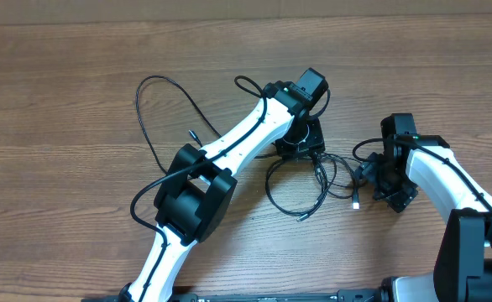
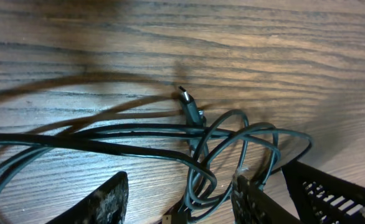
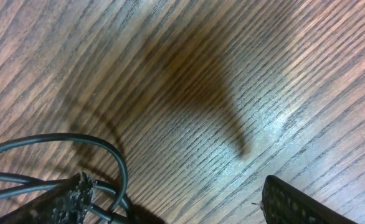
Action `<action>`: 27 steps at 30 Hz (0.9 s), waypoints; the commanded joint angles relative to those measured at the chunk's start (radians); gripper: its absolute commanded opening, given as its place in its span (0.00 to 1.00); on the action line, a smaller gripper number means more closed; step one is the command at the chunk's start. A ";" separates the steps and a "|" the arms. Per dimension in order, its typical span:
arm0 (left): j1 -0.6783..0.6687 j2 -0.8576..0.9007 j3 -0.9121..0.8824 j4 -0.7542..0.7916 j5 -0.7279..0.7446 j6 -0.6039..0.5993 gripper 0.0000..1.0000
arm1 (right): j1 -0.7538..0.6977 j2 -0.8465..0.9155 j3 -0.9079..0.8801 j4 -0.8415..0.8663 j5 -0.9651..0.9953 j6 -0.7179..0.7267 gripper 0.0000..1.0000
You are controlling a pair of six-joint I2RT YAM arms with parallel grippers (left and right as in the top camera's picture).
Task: Untangle cables
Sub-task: 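Release the cable and move the left gripper back over the bundle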
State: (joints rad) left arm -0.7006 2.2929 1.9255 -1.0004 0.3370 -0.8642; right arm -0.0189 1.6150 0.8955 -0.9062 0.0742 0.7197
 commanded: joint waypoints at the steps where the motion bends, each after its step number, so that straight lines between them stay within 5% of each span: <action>1: -0.003 0.010 0.001 0.004 -0.034 -0.059 0.53 | -0.003 0.005 0.007 0.003 -0.010 -0.018 0.85; 27: -0.017 0.010 -0.052 0.033 -0.153 -0.101 0.56 | -0.003 0.005 0.007 -0.002 -0.035 -0.022 0.85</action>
State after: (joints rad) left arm -0.7120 2.2929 1.8835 -0.9680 0.2138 -0.9516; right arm -0.0193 1.6150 0.8955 -0.9096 0.0475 0.7055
